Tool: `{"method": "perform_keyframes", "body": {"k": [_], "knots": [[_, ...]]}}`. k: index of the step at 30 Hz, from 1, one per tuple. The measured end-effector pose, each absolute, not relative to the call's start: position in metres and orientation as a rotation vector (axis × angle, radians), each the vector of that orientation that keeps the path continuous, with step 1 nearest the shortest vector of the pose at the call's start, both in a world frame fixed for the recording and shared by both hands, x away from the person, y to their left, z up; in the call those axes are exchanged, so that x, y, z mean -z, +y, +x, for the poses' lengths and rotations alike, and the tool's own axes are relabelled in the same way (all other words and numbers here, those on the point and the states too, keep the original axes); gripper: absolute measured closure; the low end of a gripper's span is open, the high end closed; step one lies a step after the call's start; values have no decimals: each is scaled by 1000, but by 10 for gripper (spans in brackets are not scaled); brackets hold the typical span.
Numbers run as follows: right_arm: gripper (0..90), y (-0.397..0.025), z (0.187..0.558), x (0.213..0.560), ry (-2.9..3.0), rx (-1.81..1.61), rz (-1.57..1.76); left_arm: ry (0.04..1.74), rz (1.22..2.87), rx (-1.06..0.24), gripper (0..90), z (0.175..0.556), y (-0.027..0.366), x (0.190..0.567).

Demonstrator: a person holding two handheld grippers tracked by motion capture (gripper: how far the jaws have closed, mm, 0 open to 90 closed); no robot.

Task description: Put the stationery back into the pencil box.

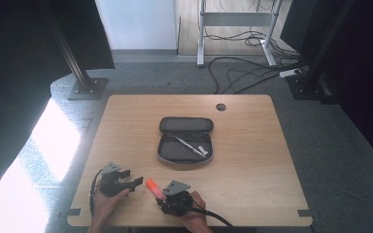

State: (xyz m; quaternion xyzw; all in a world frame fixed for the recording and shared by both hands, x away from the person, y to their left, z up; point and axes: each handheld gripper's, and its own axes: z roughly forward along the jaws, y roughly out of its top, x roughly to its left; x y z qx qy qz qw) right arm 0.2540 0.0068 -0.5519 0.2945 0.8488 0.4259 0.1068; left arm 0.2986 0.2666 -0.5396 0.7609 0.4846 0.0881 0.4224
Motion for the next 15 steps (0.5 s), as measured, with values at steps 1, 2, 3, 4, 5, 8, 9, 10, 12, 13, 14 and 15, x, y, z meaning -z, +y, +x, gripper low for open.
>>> {"method": "perform_keyframes", "body": {"k": [1,2,3,4,5,8,9,10,12,13,14,15], "knots": [[564,7,254,552,2499,-1250,866,1214,1904,-221,270,299,267,540],[574,7,254,552,2497,-1246,862,1214,1903,-222,270,299,267,540],[574,7,254,552,2497,-1246,862,1214,1903,-222,270,299,267,540],[621,8,253,552,2502,-1228,854,1213,1905,-222,270,299,267,540],[631,8,253,552,2498,-1218,849,1212,1906,-222,270,299,267,540],[647,7,253,551,2503,-1204,843,1215,1904,-222,270,299,267,540],[650,7,253,551,2501,-1204,848,1216,1903,-222,270,299,267,540],[651,6,254,551,2502,-1204,851,1215,1903,-223,270,299,268,540],[652,5,255,550,2510,-1204,852,1217,1900,-224,270,299,268,540],[652,4,256,550,2510,-1205,860,1218,1898,-223,270,298,268,540],[653,2,257,550,2507,-1212,860,1216,1896,-220,270,298,269,539],[653,0,258,548,2500,-1225,871,1216,1895,-219,270,298,269,539]]}}
